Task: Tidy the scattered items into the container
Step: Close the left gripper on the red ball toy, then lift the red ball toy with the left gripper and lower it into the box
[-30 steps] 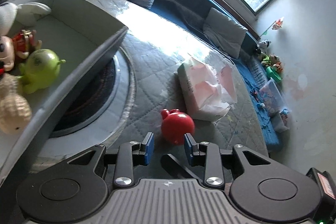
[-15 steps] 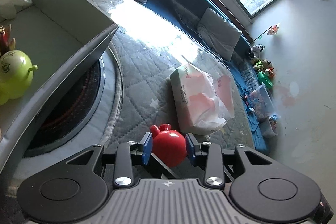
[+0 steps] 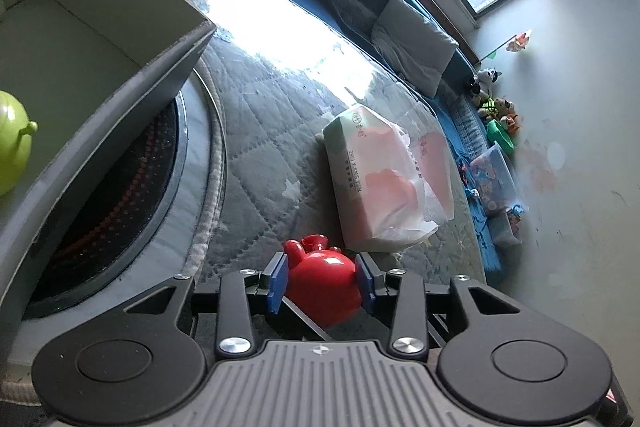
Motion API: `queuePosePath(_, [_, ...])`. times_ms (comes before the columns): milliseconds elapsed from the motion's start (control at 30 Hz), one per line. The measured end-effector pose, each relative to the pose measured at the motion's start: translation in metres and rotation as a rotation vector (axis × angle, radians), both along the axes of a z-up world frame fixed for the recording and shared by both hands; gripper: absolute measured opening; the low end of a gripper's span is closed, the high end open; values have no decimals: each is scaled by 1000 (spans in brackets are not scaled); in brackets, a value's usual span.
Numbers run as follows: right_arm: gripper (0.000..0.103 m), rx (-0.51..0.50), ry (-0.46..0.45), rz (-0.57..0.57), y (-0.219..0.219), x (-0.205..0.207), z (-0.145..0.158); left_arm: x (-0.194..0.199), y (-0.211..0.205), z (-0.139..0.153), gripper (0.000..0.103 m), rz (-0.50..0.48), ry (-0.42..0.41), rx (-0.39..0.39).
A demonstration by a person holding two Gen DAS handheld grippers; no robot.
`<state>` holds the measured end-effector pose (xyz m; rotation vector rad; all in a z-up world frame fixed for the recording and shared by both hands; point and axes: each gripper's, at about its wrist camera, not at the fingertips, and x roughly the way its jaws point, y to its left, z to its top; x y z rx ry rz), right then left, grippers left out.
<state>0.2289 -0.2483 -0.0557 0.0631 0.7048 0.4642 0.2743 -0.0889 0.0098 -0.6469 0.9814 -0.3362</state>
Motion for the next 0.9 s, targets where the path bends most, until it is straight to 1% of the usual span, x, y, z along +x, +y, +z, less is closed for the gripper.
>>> queuePosePath(133, [71,-13,-10,8,0,-2,0,4,-2,-3,45,-12,8,5])
queuePosePath(467, [68,-7,-16,4,-1,-9,4,7,-9,-5,49,-34,41,31])
queuePosePath(733, [66,-3,-7,17,-1,-18,6,-9,-7,-2,49,-19,33,54])
queuePosePath(900, [66,-1,3,35,1,-33,7,-29,-7,6,49,-29,14,97])
